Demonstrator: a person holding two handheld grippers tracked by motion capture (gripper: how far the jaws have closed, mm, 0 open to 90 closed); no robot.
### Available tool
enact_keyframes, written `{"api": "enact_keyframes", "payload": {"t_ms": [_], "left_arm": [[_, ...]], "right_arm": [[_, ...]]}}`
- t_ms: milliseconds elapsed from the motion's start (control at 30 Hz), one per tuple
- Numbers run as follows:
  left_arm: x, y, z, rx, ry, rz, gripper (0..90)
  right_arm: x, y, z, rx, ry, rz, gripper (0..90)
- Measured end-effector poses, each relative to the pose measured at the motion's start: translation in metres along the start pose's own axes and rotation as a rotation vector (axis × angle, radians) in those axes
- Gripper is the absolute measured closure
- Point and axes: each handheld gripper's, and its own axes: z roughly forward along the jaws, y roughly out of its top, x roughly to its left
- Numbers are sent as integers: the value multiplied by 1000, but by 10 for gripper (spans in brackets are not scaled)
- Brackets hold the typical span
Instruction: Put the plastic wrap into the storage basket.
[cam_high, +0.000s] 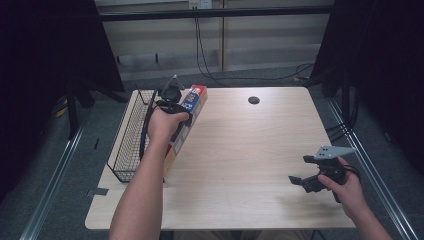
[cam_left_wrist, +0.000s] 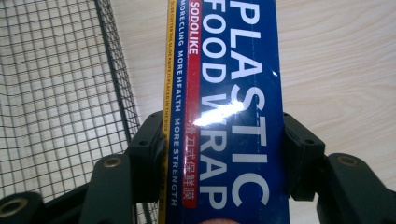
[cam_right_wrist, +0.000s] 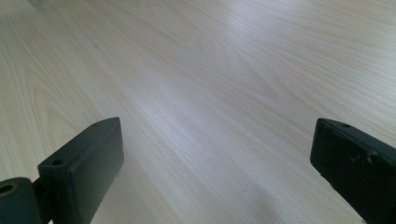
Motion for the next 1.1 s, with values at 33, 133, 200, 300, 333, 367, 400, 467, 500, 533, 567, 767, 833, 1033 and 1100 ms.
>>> {"api": "enact_keyframes", "payload": {"t_ms": [33,133,200,300,333,367,400,467,500,533,567,767,833,1033,1100], "left_arm": [[2,-1,0,-9,5,-14,433],[6,-2,0,-10,8,-26,433],[8,-2,0,-12,8,-31,432],[12,-3,-1,-17,24,-30,432],[12,-3,-1,-17,24,-30,432],[12,-3,-1,-17,22,-40,432],[14,-3,-2,-14,26,-41,432],[15,-4,-3,-13,28,-43,432],[17,-4,-3,-16,35,-49,432],[18,-5,-3,-16,35,-53,432],[18,-5,-3,-16,35,-53,432],[25,-8,-3,-17,39,-82,432],[28,-9,-3,-16,40,-83,432],[33,-11,-4,-23,47,-102,432],[35,-11,-5,-24,46,-114,432]], "right_arm": [[0,0,0,0,-2,-4,28],[0,0,1,0,-4,-4,28],[0,0,1,1,-4,-4,28],[0,0,1,1,-2,-5,28],[0,0,2,4,-1,-5,28],[-1,0,2,3,3,-7,28],[0,0,2,4,4,-5,28],[0,0,2,4,6,-3,28],[-1,0,2,1,2,-6,28],[-1,0,1,1,2,-5,28],[-1,0,1,0,1,-4,28],[-1,0,1,1,0,-6,28],[-1,0,1,0,-1,-5,28],[0,0,1,5,1,-7,28],[0,0,2,7,1,-8,28]]}}
